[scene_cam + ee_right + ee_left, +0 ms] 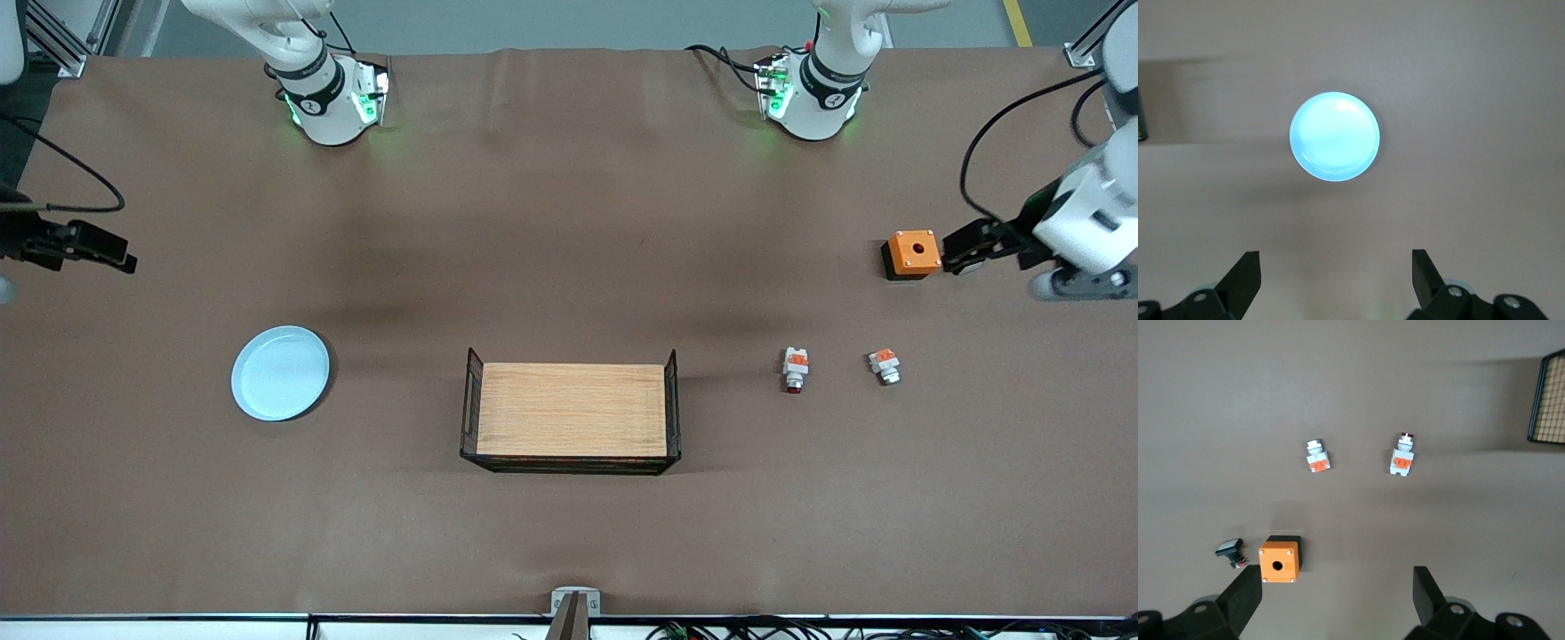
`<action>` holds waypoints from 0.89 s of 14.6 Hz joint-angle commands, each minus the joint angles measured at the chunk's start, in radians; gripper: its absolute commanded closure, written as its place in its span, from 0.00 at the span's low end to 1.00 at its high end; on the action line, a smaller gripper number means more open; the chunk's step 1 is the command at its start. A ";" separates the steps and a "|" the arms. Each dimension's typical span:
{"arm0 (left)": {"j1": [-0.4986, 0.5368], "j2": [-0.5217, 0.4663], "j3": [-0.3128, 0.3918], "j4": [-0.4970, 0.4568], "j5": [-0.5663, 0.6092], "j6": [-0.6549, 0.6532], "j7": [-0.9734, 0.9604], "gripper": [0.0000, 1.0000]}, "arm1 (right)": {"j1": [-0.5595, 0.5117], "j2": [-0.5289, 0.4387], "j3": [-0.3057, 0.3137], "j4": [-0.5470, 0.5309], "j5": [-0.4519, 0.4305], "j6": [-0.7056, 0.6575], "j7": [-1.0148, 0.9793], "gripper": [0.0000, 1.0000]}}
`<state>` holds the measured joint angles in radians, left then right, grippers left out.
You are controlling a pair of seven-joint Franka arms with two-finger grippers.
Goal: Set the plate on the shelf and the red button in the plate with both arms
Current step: 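Reach the right gripper to the plate while the left gripper reaches the button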
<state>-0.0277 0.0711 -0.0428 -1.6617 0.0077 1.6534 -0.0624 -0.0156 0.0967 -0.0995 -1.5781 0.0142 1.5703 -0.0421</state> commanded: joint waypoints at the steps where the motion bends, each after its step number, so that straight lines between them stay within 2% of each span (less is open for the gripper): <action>1: -0.018 0.003 -0.006 -0.108 -0.026 0.119 -0.036 0.00 | -0.050 0.057 0.009 0.024 -0.002 0.019 -0.001 0.00; 3: -0.049 0.004 -0.006 -0.199 -0.028 0.236 -0.095 0.00 | -0.060 0.095 0.009 0.009 -0.011 0.077 -0.007 0.00; 4: -0.063 0.009 -0.006 -0.232 -0.028 0.288 -0.124 0.00 | -0.073 0.144 0.009 0.007 -0.011 0.123 -0.039 0.00; 7: -0.084 0.067 -0.008 -0.299 -0.026 0.402 -0.143 0.00 | -0.092 0.211 0.009 -0.043 0.000 0.247 -0.067 0.00; 9: -0.086 0.097 -0.008 -0.343 -0.025 0.494 -0.143 0.00 | -0.095 0.228 0.011 -0.074 0.003 0.284 -0.068 0.00; 13: -0.089 0.185 -0.020 -0.388 -0.017 0.660 -0.137 0.00 | -0.104 0.229 0.014 -0.222 0.021 0.508 -0.084 0.00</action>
<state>-0.1139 0.2256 -0.0545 -2.0364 -0.0058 2.2560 -0.1984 -0.0996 0.3523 -0.0998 -1.7121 0.0181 1.9866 -0.1007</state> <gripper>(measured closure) 0.000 0.000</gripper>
